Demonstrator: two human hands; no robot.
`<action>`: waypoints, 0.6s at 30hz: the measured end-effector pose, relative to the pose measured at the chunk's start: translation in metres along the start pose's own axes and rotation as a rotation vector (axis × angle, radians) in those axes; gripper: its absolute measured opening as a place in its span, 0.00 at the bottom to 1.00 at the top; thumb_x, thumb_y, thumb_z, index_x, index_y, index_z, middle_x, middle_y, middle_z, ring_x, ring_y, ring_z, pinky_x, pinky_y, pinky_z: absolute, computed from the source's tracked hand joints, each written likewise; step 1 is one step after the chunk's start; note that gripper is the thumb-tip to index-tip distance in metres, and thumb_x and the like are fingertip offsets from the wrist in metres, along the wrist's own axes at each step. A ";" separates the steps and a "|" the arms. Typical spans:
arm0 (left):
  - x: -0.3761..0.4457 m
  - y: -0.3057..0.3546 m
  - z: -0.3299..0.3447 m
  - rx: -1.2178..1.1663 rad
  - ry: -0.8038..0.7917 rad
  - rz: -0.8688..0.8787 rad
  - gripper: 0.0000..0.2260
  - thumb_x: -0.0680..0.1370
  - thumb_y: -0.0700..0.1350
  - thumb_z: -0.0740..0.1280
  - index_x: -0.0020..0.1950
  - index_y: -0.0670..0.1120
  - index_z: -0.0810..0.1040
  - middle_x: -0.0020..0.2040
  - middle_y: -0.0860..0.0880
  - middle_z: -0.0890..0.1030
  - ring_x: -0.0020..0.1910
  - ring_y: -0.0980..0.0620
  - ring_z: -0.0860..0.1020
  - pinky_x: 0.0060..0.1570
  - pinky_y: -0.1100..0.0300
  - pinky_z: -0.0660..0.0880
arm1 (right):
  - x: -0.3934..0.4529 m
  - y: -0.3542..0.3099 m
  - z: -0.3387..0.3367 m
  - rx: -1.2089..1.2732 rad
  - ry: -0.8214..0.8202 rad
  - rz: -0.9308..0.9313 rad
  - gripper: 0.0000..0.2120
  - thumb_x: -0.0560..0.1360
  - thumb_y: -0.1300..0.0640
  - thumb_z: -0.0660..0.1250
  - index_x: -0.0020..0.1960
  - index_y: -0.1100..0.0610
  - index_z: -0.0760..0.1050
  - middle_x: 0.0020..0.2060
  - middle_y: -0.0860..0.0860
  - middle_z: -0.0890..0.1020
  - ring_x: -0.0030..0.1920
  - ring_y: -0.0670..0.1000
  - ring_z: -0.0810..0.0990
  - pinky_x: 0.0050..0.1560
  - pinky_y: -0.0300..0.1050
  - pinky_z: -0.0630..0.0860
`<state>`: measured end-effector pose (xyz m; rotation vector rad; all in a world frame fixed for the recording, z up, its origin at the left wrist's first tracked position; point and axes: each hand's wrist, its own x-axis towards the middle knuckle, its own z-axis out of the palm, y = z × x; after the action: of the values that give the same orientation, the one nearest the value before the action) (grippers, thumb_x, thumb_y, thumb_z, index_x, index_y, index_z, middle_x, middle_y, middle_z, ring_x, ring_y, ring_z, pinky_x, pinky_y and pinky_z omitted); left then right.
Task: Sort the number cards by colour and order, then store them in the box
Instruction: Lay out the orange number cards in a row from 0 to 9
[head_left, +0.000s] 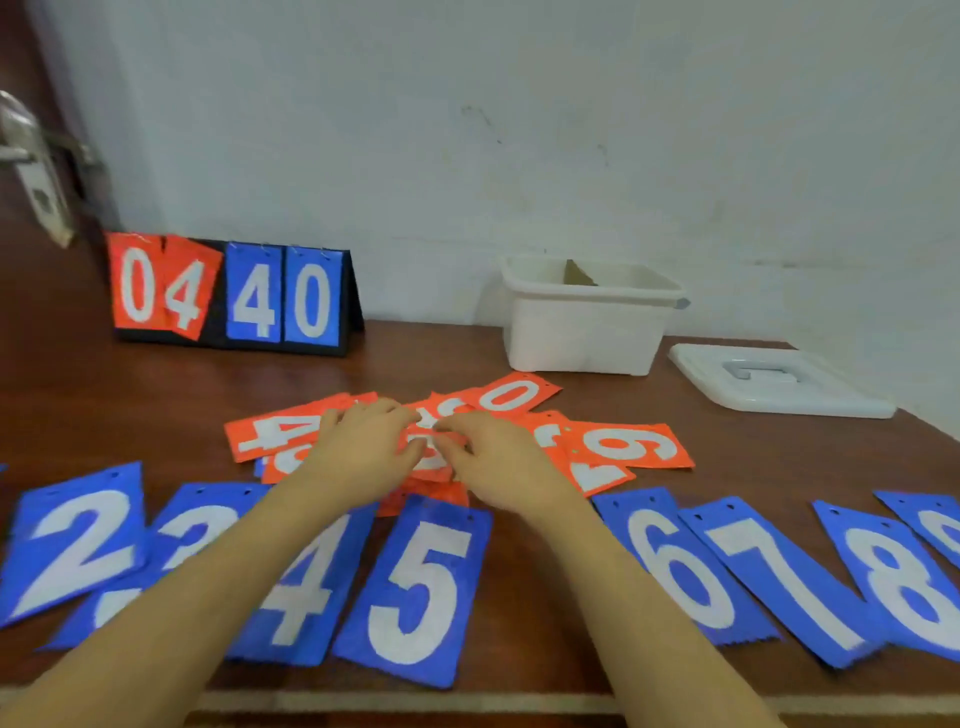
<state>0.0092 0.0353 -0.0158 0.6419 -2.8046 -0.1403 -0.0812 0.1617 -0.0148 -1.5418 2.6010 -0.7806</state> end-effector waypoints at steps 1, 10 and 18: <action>0.002 -0.015 0.000 0.010 -0.034 -0.027 0.17 0.78 0.53 0.57 0.67 0.55 0.67 0.69 0.53 0.68 0.68 0.49 0.66 0.65 0.49 0.59 | 0.011 -0.009 0.012 0.019 -0.066 -0.041 0.16 0.80 0.49 0.55 0.65 0.49 0.72 0.63 0.52 0.77 0.62 0.55 0.75 0.61 0.56 0.71; 0.015 -0.107 0.008 0.056 -0.321 -0.124 0.30 0.75 0.67 0.53 0.74 0.57 0.55 0.76 0.53 0.54 0.74 0.44 0.55 0.68 0.41 0.54 | 0.055 0.009 0.032 -0.403 -0.226 0.312 0.22 0.78 0.41 0.52 0.71 0.42 0.61 0.75 0.50 0.59 0.74 0.58 0.57 0.70 0.63 0.48; 0.033 -0.125 0.004 0.109 -0.211 0.040 0.20 0.79 0.57 0.54 0.70 0.53 0.66 0.72 0.51 0.66 0.70 0.49 0.61 0.69 0.48 0.56 | 0.068 -0.024 0.052 -0.328 -0.261 0.070 0.24 0.78 0.39 0.52 0.74 0.40 0.56 0.75 0.47 0.57 0.75 0.53 0.55 0.71 0.61 0.48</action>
<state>0.0315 -0.0912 -0.0311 0.6285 -3.0443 -0.0502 -0.0832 0.0747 -0.0345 -1.4891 2.6595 -0.1354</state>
